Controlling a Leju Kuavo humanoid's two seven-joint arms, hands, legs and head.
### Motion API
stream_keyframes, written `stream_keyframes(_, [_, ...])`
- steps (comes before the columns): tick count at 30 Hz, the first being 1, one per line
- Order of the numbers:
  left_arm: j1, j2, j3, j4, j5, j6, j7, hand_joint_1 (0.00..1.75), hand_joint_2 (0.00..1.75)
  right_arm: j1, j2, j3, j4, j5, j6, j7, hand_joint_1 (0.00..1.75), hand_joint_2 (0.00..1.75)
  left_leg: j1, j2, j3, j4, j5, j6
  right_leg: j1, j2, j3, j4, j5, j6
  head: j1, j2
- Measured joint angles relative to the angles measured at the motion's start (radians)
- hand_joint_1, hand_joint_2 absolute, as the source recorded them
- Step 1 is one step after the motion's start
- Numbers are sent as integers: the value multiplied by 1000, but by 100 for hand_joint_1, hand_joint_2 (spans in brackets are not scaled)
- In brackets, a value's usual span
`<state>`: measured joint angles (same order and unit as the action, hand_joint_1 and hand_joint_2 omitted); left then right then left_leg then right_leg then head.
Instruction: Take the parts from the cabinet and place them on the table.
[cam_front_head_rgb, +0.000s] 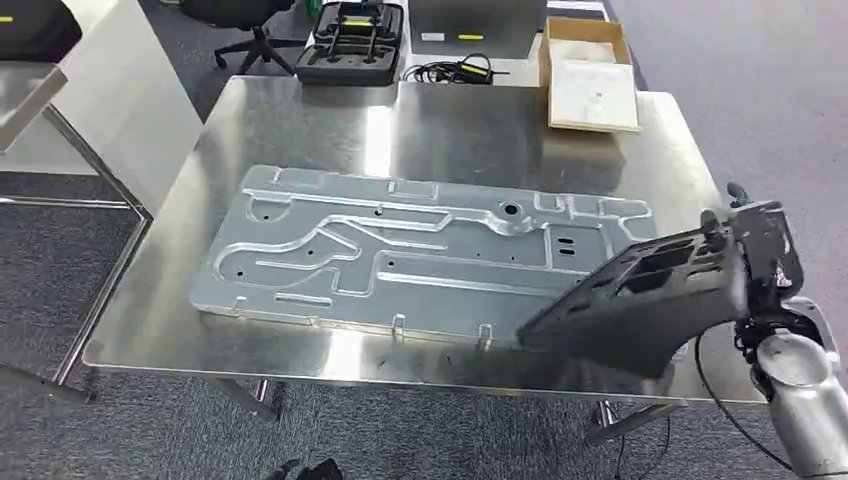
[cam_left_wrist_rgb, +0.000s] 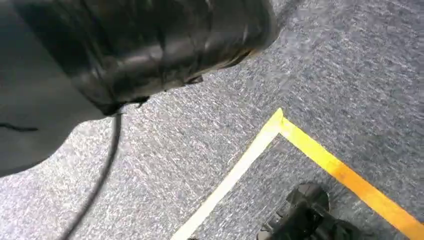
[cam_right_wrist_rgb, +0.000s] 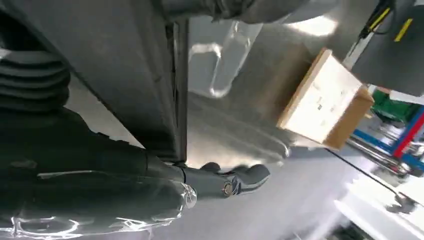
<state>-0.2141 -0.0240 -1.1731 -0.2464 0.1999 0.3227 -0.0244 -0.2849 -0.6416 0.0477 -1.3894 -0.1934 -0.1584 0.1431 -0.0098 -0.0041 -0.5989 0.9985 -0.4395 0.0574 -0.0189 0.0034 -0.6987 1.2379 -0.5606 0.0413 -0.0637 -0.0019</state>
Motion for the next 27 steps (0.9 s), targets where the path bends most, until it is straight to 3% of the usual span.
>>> stream_keyframes(1, [2,0,0,0,-4,-3,2,0,0,12,0,-5,9,-78,13,11,0,0,0,0,0,1,-1,2,-1,0,-21,43,-6,3,0,0])
stream_keyframes(2, [4,0,0,0,-9,-7,4,0,0,22,0,-8,13,-146,18,18,0,0,1,-1,0,3,-2,2,-3,-1,-14,29,14,5,1,0])
stream_keyframes(4, [5,0,0,0,-11,-7,6,0,0,29,-4,-12,16,-206,23,23,0,0,2,-2,0,7,-5,1,-7,-1,14,-30,54,7,2,0])
stream_keyframes(5, [5,0,0,0,-13,-8,9,0,0,29,-10,-23,21,-305,37,32,0,0,3,-2,0,18,-12,-4,-13,-3,69,-135,107,10,3,0])
stream_keyframes(6, [5,0,0,0,-18,-9,9,0,0,30,-13,-34,24,-384,52,42,0,0,2,-3,-3,25,-19,-12,-13,-4,94,-179,88,9,3,0])
stream_keyframes(7, [3,1,1,0,-20,-9,10,0,0,28,-14,-35,25,-427,61,51,0,0,-5,-3,-10,36,-22,-17,-7,-3,94,-188,91,7,7,0])
stream_keyframes(8, [3,1,2,0,-21,-9,10,0,0,35,-31,-35,25,-565,79,80,0,0,-5,-3,-14,38,-21,-21,-9,1,93,-183,94,-9,3,0])
stream_keyframes(10, [6,2,4,0,-22,-10,10,0,0,45,-51,-35,24,-686,81,101,0,0,-5,-4,-13,37,-20,-23,-7,2,89,-180,95,-17,5,0])
stream_keyframes(12, [6,7,7,0,-28,-9,13,0,0,41,-79,-32,14,-779,61,119,0,0,-5,-3,-20,53,-35,-33,-13,0,91,-183,97,-27,5,0])
stream_keyframes(13, [3,5,10,0,-31,-7,22,0,0,35,-98,-21,4,-823,51,128,0,0,-4,-2,-39,96,-66,-42,-14,0,90,-183,97,-29,-1,0])
stream_keyframes(15, [0,-3,16,0,-40,-3,50,0,0,7,-133,15,-6,-890,34,156,0,0,2,-1,-112,249,-136,-49,-12,0,90,-183,97,-34,-1,0])
stream_keyframes(16, [-1,-5,18,0,-42,-2,59,0,0,-6,-148,34,-8,-911,27,166,0,0,3,-1,-145,314,-157,-49,-10,0,90,-183,97,-35,-3,0])
stream_keyframes(17, [-1,-11,18,0,-45,-1,66,0,0,-14,-163,51,-9,-937,23,184,0,0,2,-1,-163,344,-153,-45,-6,0,91,-183,97,-35,-2,0])
stream_keyframes(18, [-1,-12,18,0,-47,-1,69,0,0,-20,-176,66,-11,-964,18,203,0,0,0,-2,-158,323,-128,-38,-2,0,92,-183,96,-36,-3,0])
stream_keyframes(19, [-2,-13,18,0,-52,-2,71,0,0,-29,-196,83,-11,-988,14,215,0,0,-2,-2,-129,258,-84,-25,2,0,92,-183,96,-37,-2,0])
stream_keyframes(21, [-6,-14,22,0,-57,-5,71,0,0,-64,-237,123,-12,-1010,18,235,0,0,-20,-4,-47,88,-4,9,6,0,93,-184,96,-37,-2,0])
stream_keyframes(22, [-9,-13,25,0,-62,-12,66,0,0,-84,-259,144,-12,-1014,31,238,0,0,-22,-1,-28,51,-18,26,8,0,91,-184,96,-37,0,0])
stream_keyframes(23, [-10,-13,27,0,-62,-22,50,0,0,-104,-277,168,-12,-995,48,239,0,0,-26,-1,-24,38,-13,21,4,0,90,-186,98,-34,-1,0])
stream_keyframes(25, [-7,-5,28,0,-62,-40,18,0,0,-131,-319,225,-25,-961,75,245,0,0,-31,-2,-23,37,-12,22,-2,-2,91,-192,101,-26,-2,0])
stream_keyframes(27, [-4,-2,32,0,-61,-50,-2,0,0,-144,-368,263,-44,-948,76,258,0,0,-21,0,-7,3,5,19,5,-4,99,-206,102,-15,-1,0])
